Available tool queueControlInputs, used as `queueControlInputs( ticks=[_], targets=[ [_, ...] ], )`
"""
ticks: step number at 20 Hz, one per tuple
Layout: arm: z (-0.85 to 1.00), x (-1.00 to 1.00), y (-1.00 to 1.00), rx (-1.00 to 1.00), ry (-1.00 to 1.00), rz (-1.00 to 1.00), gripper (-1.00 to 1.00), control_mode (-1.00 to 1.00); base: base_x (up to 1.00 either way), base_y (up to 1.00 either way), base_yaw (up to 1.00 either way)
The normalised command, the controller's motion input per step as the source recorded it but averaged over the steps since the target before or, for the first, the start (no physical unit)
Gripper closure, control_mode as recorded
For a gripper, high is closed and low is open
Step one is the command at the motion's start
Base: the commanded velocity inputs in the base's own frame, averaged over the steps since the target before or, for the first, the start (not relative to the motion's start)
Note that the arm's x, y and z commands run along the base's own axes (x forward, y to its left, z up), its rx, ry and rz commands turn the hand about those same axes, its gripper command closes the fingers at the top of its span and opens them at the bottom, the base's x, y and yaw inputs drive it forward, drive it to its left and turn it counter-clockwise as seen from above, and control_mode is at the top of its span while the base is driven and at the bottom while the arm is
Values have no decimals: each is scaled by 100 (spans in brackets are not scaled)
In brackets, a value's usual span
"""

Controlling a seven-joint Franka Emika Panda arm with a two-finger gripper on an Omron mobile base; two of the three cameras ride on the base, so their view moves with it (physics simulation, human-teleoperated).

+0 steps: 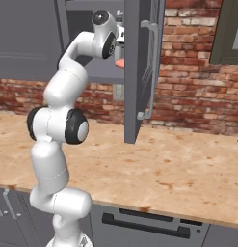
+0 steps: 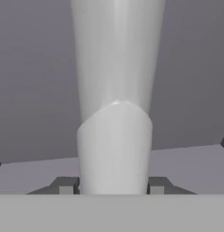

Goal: Locate and retrieve the spray and bar soap from the cabinet. Place them next to the sink.

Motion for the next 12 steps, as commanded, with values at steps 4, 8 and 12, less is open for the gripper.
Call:
queueControlInputs(
  ticks=[4, 8, 12],
  targets=[
    [0, -23, 32, 0, -7, -8, 100, -100, 0, 0, 0],
    [0, -22, 30, 0, -2, -6, 100, -100, 0, 0, 0],
    [-3, -3, 31, 0, -1, -10, 100, -100, 0, 0, 0]
  ],
)
